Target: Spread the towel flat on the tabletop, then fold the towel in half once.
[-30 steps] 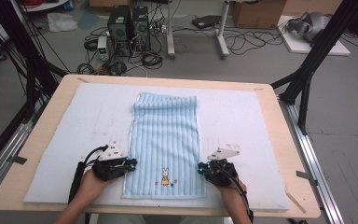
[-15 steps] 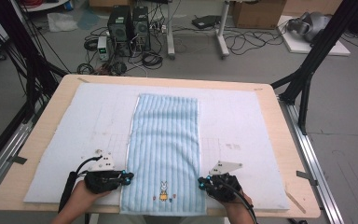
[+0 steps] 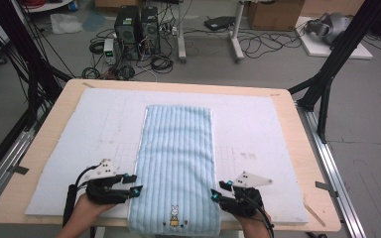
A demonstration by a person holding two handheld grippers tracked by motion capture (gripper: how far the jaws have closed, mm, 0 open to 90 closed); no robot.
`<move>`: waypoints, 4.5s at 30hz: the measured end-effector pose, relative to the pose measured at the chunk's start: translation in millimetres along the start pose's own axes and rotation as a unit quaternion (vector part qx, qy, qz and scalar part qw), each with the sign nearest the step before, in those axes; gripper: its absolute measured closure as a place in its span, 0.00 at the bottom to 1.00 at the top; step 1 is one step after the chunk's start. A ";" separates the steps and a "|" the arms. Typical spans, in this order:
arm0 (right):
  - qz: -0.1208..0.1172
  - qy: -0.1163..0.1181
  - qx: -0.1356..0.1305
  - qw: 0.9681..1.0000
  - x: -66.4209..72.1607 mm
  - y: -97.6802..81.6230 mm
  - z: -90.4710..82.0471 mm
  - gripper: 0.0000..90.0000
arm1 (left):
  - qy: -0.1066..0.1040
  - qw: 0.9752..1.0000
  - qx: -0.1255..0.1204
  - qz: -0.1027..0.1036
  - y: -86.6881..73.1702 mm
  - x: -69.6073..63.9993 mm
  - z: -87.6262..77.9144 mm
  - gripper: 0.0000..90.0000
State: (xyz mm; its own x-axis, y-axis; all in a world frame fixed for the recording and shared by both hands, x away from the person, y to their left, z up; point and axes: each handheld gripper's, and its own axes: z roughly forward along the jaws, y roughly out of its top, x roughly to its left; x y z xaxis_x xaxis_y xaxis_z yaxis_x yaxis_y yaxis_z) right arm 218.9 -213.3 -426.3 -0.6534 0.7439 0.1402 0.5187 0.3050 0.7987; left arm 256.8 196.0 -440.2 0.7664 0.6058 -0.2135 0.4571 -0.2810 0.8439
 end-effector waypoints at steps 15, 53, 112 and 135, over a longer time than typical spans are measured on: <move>-0.045 0.029 0.070 0.996 -13.2 24.8 63.7 0.94 | -0.008 0.998 0.063 0.005 17.9 16.0 45.2 0.73; -0.016 -0.004 0.047 0.999 -75.3 62.6 84.4 0.75 | 0.069 0.995 -0.073 -0.012 55.5 80.9 33.2 0.56; 0.032 -0.104 -0.051 0.993 -129.4 54.7 13.4 0.12 | 0.036 0.993 -0.112 -0.023 60.1 79.9 23.3 0.22; 0.014 -0.107 -0.040 0.993 -125.5 54.6 15.1 0.12 | 0.043 0.994 -0.099 -0.022 57.1 83.0 22.6 0.23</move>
State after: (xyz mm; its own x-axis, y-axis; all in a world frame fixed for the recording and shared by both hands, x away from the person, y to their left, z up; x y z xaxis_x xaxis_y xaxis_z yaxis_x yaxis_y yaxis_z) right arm 337.6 -281.1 -409.1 -0.5038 0.8628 0.0421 0.4841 0.2416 0.8410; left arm 356.7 213.5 -420.9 0.7025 0.6778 -0.2168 0.3846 -0.1053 0.9171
